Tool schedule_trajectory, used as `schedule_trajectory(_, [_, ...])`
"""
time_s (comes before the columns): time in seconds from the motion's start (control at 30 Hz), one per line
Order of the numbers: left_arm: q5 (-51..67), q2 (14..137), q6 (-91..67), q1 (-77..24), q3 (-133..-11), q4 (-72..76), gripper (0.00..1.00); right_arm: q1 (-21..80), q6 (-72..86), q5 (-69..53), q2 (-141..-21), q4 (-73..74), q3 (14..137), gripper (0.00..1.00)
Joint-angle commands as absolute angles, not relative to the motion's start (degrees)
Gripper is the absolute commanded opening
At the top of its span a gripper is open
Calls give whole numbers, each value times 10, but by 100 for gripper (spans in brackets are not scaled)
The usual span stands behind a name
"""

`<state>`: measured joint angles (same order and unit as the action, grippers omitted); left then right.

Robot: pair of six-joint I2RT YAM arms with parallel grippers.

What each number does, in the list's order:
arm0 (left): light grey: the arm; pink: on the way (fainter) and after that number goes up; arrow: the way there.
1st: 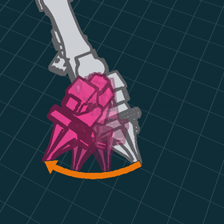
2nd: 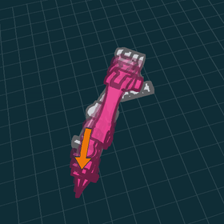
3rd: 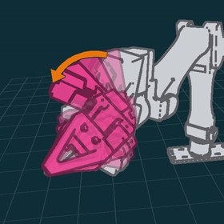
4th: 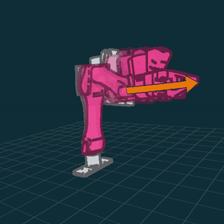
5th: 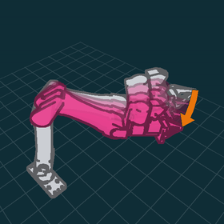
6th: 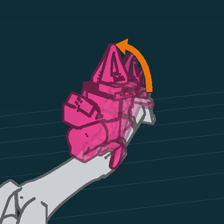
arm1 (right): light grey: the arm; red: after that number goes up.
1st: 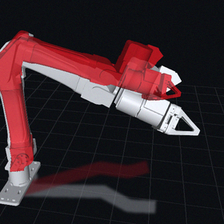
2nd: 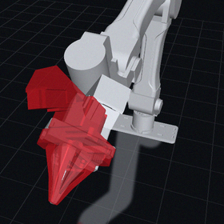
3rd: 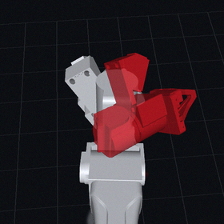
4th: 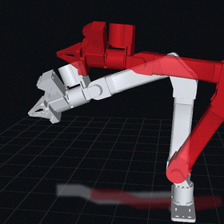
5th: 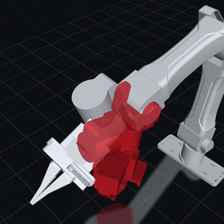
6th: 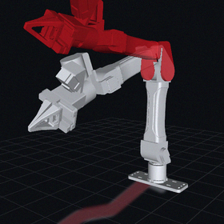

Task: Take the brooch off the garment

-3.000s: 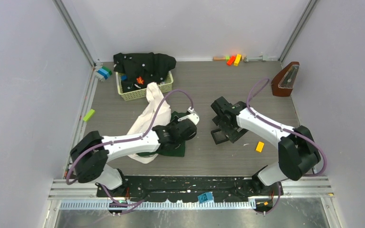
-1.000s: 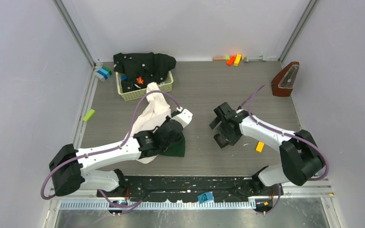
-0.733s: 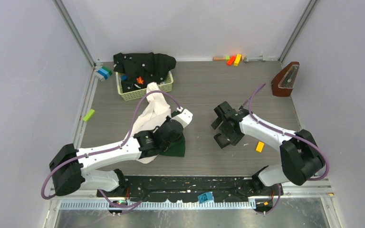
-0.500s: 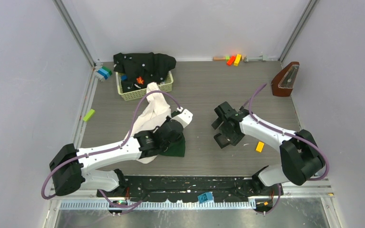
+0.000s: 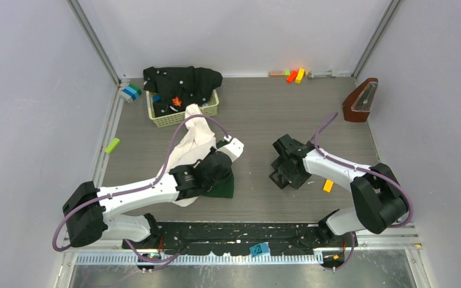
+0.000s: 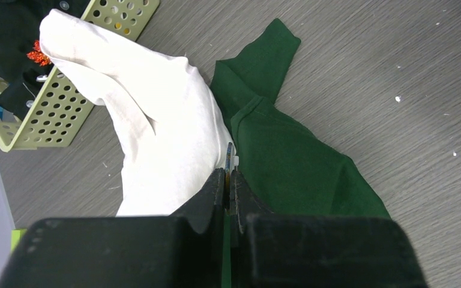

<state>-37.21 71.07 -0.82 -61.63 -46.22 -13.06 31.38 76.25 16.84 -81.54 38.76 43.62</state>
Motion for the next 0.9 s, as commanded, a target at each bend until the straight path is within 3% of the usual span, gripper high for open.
schedule_trajectory(0.0, [-372, 716, -4, -620, -473, -109, 0, 312, 778, 186, -799, 372, 433, 82])
schedule_trajectory(0.2, [-372, 716, -3, -620, -473, -109, 0, 311, 773, 193, -780, 378, 429, 75])
schedule_trajectory(0.47, [-372, 719, -2, -620, -474, -109, 0, 311, 748, 207, -733, 389, 429, 84])
schedule_trajectory(0.63, [-372, 721, -2, -620, -474, -109, 0, 311, 752, 206, -716, 402, 427, 71])
schedule_trajectory(0.87, [-364, 722, -2, -621, -475, -109, 0, 311, 746, 198, -693, 422, 419, 62])
